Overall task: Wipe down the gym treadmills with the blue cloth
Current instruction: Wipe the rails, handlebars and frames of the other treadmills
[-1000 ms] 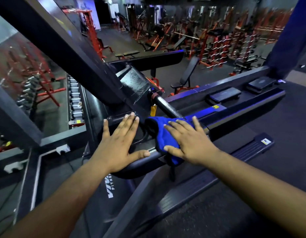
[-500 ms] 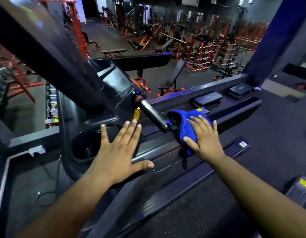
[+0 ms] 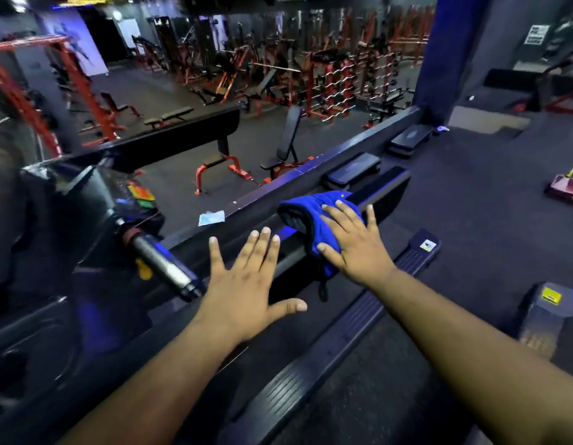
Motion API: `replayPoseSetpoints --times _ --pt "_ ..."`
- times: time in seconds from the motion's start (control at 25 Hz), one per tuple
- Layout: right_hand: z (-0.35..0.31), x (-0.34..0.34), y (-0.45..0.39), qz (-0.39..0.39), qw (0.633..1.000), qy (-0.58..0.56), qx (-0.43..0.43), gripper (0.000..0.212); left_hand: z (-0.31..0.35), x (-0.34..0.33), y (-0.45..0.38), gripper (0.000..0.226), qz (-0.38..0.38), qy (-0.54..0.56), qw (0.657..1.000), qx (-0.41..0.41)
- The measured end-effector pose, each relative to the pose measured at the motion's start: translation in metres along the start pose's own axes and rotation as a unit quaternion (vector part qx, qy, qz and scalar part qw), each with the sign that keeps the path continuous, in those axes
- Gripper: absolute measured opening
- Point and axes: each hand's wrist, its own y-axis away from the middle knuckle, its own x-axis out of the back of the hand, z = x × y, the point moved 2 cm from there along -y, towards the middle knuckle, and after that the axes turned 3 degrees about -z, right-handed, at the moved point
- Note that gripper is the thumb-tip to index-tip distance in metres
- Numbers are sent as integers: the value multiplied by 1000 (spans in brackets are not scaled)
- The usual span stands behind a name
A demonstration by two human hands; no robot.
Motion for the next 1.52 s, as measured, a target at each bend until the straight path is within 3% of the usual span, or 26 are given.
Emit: replayPoseSetpoints --times 0.24,0.56,0.68,0.84,0.92,1.04,1.12,1.28,1.4,1.52 --pt "98 11 -25 -28 995 -42 -86 67 81 12 -139 113 -39 19 999 -33" --pt "185 19 -61 -8 966 -136 -220 51 144 27 -276 123 -75 128 988 -47" --pt "211 26 -56 19 958 -126 -257 49 159 31 -312 122 -81 161 979 -91" --pt "237 52 -45 90 961 -88 -244 46 187 43 -361 115 -85 247 955 -144" --pt "261 70 -44 123 959 -65 -247 48 215 56 -391 97 -116 388 898 -171" --pt "316 85 -36 133 958 -58 -248 52 266 69 -431 48 -148 631 737 -193" --pt "353 91 -28 141 950 -109 -257 56 290 70 -460 32 -137 667 713 -166" --pt "468 96 -19 189 897 -238 -320 57 364 72 -544 32 -126 717 678 -103" --pt "554 99 -19 164 795 -383 -441 69 421 79 -592 33 -130 761 631 -73" --pt "618 101 -24 126 690 -510 -498 78 463 87 -629 39 -137 806 573 -67"
